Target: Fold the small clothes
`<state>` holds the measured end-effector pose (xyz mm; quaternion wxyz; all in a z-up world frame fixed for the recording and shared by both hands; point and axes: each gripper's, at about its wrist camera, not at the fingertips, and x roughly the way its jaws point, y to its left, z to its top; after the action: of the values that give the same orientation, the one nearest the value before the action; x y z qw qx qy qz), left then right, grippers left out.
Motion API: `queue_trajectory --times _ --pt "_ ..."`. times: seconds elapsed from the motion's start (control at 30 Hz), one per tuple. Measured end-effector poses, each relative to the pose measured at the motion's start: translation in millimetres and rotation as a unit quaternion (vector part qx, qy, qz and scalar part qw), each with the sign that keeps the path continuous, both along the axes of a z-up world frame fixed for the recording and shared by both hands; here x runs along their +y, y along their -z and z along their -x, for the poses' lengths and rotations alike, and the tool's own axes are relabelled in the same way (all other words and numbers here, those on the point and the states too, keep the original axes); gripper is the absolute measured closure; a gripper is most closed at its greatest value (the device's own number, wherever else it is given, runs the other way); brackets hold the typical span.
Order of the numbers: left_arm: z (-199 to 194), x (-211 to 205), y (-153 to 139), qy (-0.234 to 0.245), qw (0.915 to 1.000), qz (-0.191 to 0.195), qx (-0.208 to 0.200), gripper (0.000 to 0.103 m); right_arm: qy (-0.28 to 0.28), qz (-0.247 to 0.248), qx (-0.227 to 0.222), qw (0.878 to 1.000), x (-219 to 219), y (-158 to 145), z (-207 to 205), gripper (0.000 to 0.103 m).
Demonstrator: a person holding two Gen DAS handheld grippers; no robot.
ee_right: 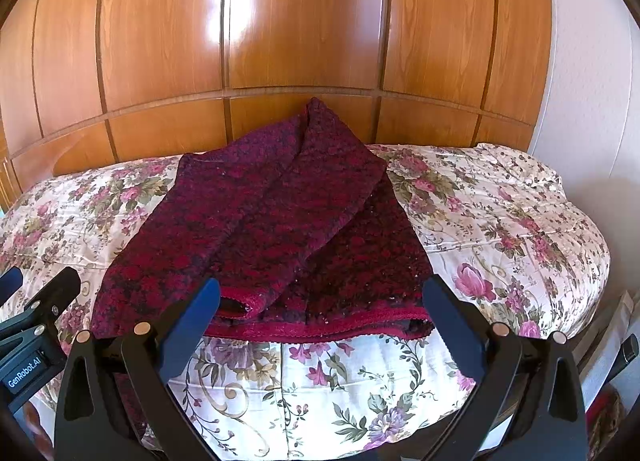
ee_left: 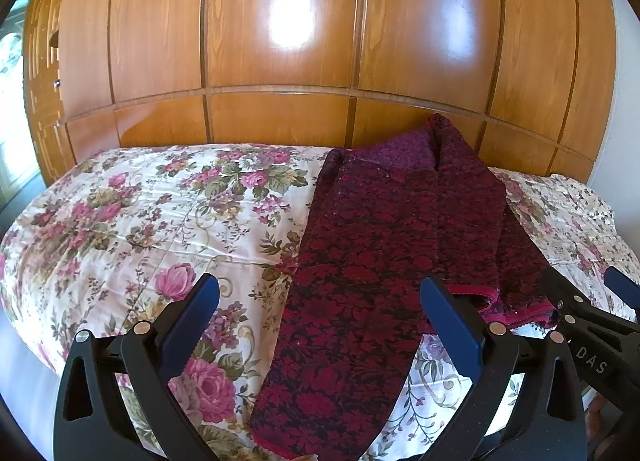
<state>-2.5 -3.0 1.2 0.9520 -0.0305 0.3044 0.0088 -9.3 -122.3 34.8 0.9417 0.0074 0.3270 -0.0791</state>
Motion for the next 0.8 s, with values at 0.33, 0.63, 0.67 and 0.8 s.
queue_trajectory --times 0.33,0.63,0.67,0.8 --pt "2 -1 -1 0.001 1.0 -0.001 0.001 0.003 -0.003 -0.003 -0.001 1.0 0 1 3 0.002" --pt "-4 -1 4 -0.007 0.9998 -0.008 0.018 0.003 0.003 -0.016 0.011 1.0 -8 6 0 0.002" --pt "-5 -1 5 -0.007 0.9998 -0.008 0.018 0.003 0.004 -0.019 0.013 1.0 -10 7 0 0.002" --pt "-6 0 5 -0.007 0.9997 -0.015 0.018 0.003 0.001 -0.038 0.024 0.999 -13 10 -3 0.002"
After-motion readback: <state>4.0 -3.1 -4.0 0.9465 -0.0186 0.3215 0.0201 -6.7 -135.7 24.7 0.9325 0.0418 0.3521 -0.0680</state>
